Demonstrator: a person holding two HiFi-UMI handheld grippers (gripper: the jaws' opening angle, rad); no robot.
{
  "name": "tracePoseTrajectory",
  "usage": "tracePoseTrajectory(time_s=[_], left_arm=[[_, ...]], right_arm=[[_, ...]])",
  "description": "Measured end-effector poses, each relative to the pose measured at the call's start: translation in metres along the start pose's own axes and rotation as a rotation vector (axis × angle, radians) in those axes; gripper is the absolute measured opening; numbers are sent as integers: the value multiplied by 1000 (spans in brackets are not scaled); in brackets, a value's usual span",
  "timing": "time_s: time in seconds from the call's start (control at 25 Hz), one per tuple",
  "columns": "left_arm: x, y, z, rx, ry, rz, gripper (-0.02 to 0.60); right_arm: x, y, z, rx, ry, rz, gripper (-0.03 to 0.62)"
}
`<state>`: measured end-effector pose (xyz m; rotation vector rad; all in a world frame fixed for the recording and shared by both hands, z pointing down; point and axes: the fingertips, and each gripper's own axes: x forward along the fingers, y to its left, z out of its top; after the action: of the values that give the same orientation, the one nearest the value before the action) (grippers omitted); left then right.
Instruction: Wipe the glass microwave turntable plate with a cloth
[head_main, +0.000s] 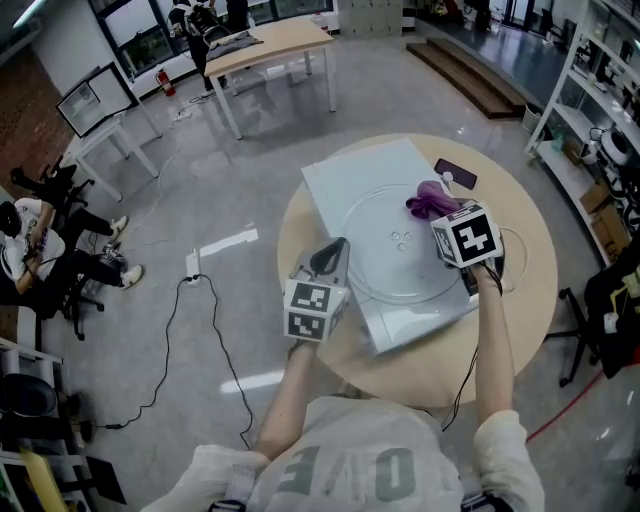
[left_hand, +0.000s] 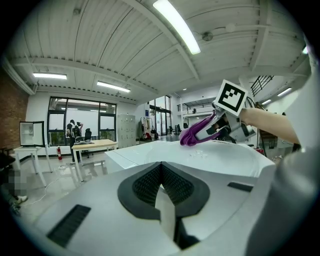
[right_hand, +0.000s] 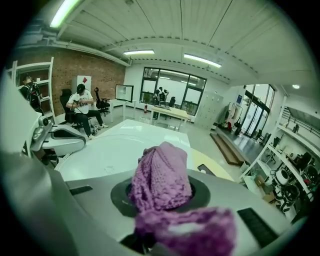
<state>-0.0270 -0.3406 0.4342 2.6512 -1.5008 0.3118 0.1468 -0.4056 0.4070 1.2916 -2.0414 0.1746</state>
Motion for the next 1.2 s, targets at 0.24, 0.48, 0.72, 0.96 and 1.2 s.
tracePoseTrajectory(time_s=[0.24, 0.48, 0.72, 0.96, 1.2], left_arm=[[-3, 4, 0, -2, 14, 4, 2], [-2, 6, 5, 3, -5, 4, 2], [-4, 4, 6, 6, 6, 8, 2], [-3, 6, 6, 5, 15, 6, 2], [-2, 2, 7, 3, 6, 4, 2]], right_arm=[[-14, 14, -4, -24, 8, 19, 48], [-54, 45, -28, -55, 21, 48, 48], [-98, 81, -55, -85, 20, 76, 48], [-123, 105, -66, -97, 25, 99, 48], [-126, 102, -70, -86, 12, 102, 48]])
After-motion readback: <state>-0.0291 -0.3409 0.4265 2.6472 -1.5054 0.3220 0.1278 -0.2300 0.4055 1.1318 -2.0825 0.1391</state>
